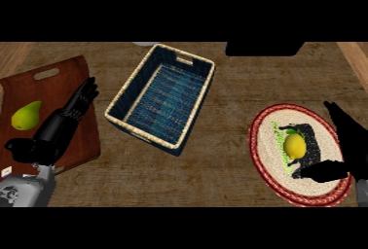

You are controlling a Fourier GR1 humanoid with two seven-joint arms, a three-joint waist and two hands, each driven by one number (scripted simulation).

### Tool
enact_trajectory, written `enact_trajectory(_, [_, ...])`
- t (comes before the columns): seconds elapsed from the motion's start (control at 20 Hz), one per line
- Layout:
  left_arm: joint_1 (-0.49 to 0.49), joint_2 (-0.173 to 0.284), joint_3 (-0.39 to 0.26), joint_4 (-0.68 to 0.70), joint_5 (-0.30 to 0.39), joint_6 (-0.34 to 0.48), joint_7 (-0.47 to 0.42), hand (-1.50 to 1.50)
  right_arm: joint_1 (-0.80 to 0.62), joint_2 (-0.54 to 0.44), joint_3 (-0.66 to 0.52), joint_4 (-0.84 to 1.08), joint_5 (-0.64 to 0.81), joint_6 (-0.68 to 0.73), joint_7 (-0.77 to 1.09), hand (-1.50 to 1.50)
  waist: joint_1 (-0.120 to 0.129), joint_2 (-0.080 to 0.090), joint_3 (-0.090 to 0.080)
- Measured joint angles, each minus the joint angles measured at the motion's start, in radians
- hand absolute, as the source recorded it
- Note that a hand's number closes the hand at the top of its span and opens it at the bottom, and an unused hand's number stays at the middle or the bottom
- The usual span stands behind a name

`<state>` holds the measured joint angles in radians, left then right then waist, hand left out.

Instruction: Pick the lemon from the placemat and place it in the basket

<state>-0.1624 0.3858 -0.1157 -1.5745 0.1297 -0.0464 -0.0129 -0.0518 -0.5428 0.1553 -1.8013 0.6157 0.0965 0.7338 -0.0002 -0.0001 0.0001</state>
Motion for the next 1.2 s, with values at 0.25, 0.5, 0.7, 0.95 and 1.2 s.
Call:
enact_trajectory(0.25, [-0.016, -0.035, 0.026, 0.006, -0.031, -0.024, 0.021, 0.0, 0.012, 0.05, -0.028, 0.04, 0.048, -0.006, -0.085, -1.5, -0.001, 0.0, 0.0])
enact_trajectory(0.5, [-0.022, -0.069, 0.048, 0.015, -0.061, -0.041, 0.024, 0.0, -0.004, 0.101, -0.058, 0.045, 0.062, 0.012, -0.126, -1.5, -0.001, 0.0, 0.0])
enact_trajectory(0.7, [0.001, -0.077, 0.065, 0.002, -0.073, -0.072, 0.016, 0.0, -0.004, 0.139, -0.051, 0.033, 0.101, 0.035, -0.118, -1.5, 0.0, 0.0, 0.0])
enact_trajectory(0.95, [-0.019, -0.109, 0.081, 0.029, -0.108, -0.075, 0.006, 0.0, -0.01, 0.154, -0.074, 0.05, 0.138, 0.08, -0.118, -1.5, -0.001, 0.0, 0.0])
enact_trajectory(1.2, [0.011, -0.131, 0.087, -0.033, -0.121, -0.086, 0.04, 0.0, -0.013, 0.188, -0.069, 0.084, 0.195, 0.091, -0.121, -1.5, 0.001, 0.0, 0.0])
